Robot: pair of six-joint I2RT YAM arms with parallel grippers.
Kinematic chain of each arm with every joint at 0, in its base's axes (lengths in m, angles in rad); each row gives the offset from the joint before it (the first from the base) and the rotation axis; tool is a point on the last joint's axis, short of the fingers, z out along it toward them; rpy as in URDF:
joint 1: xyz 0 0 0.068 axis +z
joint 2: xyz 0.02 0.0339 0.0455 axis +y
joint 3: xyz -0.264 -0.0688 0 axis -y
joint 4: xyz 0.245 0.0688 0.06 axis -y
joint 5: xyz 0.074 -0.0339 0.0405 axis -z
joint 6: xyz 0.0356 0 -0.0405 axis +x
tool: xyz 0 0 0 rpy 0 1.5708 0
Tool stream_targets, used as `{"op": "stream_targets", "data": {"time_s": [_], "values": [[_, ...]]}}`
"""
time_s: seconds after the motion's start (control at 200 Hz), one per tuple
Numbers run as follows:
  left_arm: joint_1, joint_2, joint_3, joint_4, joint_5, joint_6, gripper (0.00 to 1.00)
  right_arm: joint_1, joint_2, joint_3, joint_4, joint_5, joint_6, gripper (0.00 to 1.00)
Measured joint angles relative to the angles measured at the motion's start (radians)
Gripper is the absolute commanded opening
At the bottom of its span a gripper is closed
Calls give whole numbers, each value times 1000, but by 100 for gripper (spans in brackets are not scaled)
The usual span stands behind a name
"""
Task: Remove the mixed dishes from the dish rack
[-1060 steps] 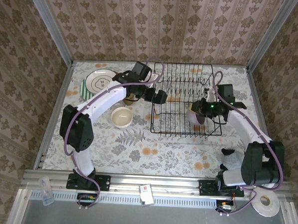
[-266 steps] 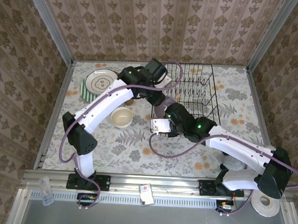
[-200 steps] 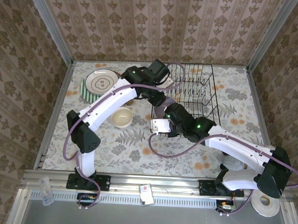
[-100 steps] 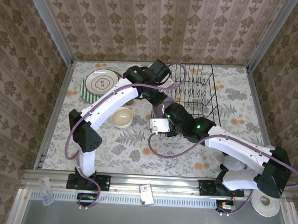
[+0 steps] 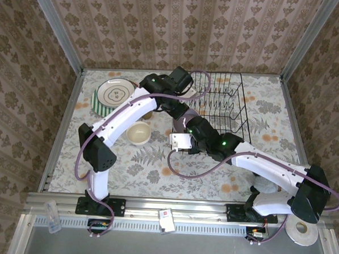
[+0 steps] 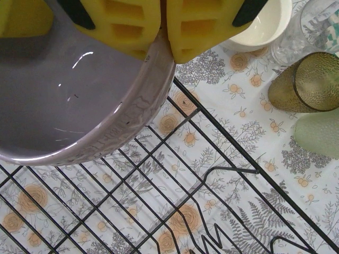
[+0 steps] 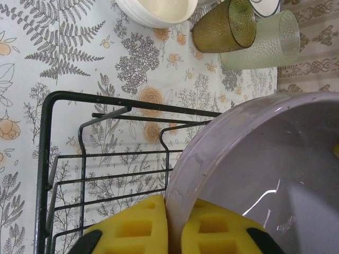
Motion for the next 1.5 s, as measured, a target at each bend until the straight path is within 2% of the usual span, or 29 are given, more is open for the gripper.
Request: {"op": "stream_targets", "data": {"time_s": [0.15, 0.26, 0.28, 0.44, 0.57, 0.63, 0.965, 1.1, 1.3, 1.5], "values": [[13, 32, 16, 2, -12, -19, 0, -25, 0, 0, 19, -8, 33, 37], [22, 47, 21, 6, -19, -30, 0, -36, 0, 0, 16, -25, 57, 52], [23, 50, 23, 5, -19, -31, 0, -37, 0, 0, 16, -29, 68, 57], [29, 72, 67, 6, -26, -40, 0, -42, 0, 0, 10, -67, 100, 77], [43, 85, 96, 5, -25, -53, 0, -45, -17, -14, 11, -101, 124, 88], [55, 92, 108, 4, -20, -59, 0, -47, -37, -29, 21, -112, 129, 100], [156, 104, 148, 6, -3, -93, 0, -80, -182, -103, 82, -171, 227, 100], [206, 69, 94, 25, 12, -110, 0, -117, -218, -132, 121, -183, 292, 100], [305, -133, -124, 66, 40, -144, 0, -200, -276, -142, 192, -205, 491, 100], [459, -401, -362, 104, 59, -187, 0, -240, -286, -137, 210, -192, 721, 100]]}}
